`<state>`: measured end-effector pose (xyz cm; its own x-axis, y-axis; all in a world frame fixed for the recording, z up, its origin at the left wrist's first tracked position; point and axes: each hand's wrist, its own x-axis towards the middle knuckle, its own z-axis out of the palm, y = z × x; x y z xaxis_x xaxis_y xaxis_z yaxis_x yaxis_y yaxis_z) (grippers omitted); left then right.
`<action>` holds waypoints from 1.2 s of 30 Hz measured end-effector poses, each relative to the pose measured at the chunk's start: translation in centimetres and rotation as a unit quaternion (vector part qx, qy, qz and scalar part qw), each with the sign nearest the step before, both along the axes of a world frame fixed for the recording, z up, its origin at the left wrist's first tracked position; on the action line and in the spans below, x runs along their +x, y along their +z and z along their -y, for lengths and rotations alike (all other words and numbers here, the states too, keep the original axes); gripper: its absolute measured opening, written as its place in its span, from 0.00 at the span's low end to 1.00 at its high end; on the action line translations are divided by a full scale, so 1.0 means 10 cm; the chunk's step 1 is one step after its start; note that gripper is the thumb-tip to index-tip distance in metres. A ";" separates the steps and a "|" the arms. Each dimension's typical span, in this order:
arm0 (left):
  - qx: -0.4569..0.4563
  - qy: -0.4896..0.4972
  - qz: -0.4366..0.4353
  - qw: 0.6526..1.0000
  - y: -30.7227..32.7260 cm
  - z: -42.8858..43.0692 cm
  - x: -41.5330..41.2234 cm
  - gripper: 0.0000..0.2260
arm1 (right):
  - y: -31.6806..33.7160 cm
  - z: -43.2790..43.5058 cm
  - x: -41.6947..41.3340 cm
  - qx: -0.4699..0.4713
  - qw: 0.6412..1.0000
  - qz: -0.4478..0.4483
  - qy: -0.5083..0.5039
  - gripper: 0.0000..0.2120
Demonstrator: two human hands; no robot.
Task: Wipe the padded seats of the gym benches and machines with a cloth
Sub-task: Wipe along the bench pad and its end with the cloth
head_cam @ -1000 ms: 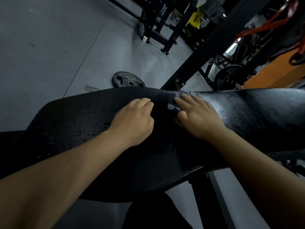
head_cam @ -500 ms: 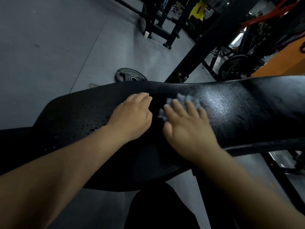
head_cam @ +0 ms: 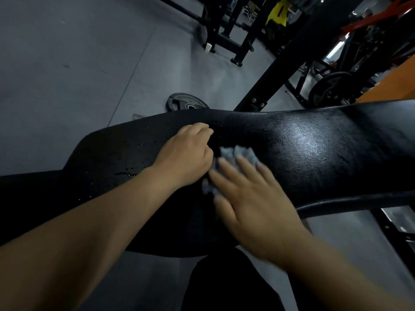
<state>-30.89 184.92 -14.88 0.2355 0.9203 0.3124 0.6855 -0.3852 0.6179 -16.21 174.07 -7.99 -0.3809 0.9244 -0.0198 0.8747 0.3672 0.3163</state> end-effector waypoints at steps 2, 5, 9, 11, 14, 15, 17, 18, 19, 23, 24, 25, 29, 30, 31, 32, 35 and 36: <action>-0.007 0.007 -0.006 1.000 -0.02 -0.04 -0.06 0.22 | 0.07 0.18 0.17 -0.026 0.999 -0.012 0.029 0.26; -0.016 0.016 -0.009 1.000 -0.05 -0.06 -0.14 0.22 | 0.24 -0.28 0.38 0.013 1.000 0.006 -0.018 0.28; -0.015 0.022 -0.007 1.000 -0.07 -0.05 -0.13 0.22 | 0.11 -1.02 0.09 0.010 0.994 0.034 -0.105 0.30; -0.008 0.023 -0.009 1.000 -0.08 -0.07 -0.13 0.22 | 0.03 -0.87 -0.05 -0.003 0.998 0.034 -0.043 0.28; -0.005 0.021 -0.006 1.000 -0.10 -0.09 -0.14 0.22 | 0.11 -0.49 0.07 -0.054 0.998 0.031 0.012 0.30; -0.007 0.021 -0.004 1.000 -0.10 -0.09 -0.14 0.22 | 0.17 -0.54 0.16 -0.056 0.998 0.029 0.000 0.31; -0.012 0.017 -0.005 1.000 -0.10 -0.07 -0.14 0.22 | 0.27 -0.91 0.29 -0.025 0.998 0.023 -0.047 0.32; -0.013 0.016 -0.006 1.000 -0.10 -0.07 -0.14 0.22 | 0.29 -1.15 0.28 -0.010 0.997 0.034 -0.073 0.31; -0.013 0.016 -0.006 1.000 -0.10 -0.08 -0.14 0.23 | 0.27 -1.38 0.22 -0.005 0.995 0.049 -0.092 0.31; -0.024 0.025 -0.014 0.999 -0.10 -0.13 -0.17 0.24 | -0.02 -1.63 -0.21 0.004 0.997 0.056 -0.058 0.27; -0.027 0.029 -0.014 0.999 -0.09 -0.15 -0.17 0.24 | -0.05 -1.51 -0.24 -0.003 0.998 0.056 -0.027 0.29; -0.028 0.033 -0.013 0.999 -0.08 -0.17 -0.18 0.24 | -0.04 -1.37 -0.21 -0.018 0.998 0.056 -0.001 0.29; -0.016 0.037 -0.015 0.999 -0.09 -0.18 -0.19 0.27 | 0.17 -1.27 0.13 -0.053 0.998 0.018 -0.037 0.24; -0.018 0.036 -0.015 0.999 -0.09 -0.17 -0.19 0.26 | 0.20 -1.41 0.15 -0.037 0.997 0.018 -0.060 0.24; -0.020 0.035 -0.014 0.999 -0.10 -0.17 -0.19 0.24 | 0.19 -1.58 0.13 -0.023 0.996 0.023 -0.078 0.24; -0.021 0.034 -0.013 0.999 -0.12 -0.18 -0.19 0.24 | 0.14 -1.72 0.06 -0.020 0.995 0.034 -0.092 0.24; -0.023 0.034 -0.006 0.999 -0.12 -0.19 -0.20 0.26 | -0.02 -1.76 -0.22 -0.017 0.997 0.042 -0.064 0.25; -0.021 0.036 -0.006 0.999 -0.11 -0.19 -0.21 0.28 | -0.03 -1.61 -0.24 -0.021 0.999 0.034 -0.031 0.25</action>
<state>-32.95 186.83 -15.96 0.1725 0.9471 0.2708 0.7174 -0.3092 0.6244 -18.61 190.13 -8.30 -0.3202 0.9437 -0.0828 0.8727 0.3279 0.3618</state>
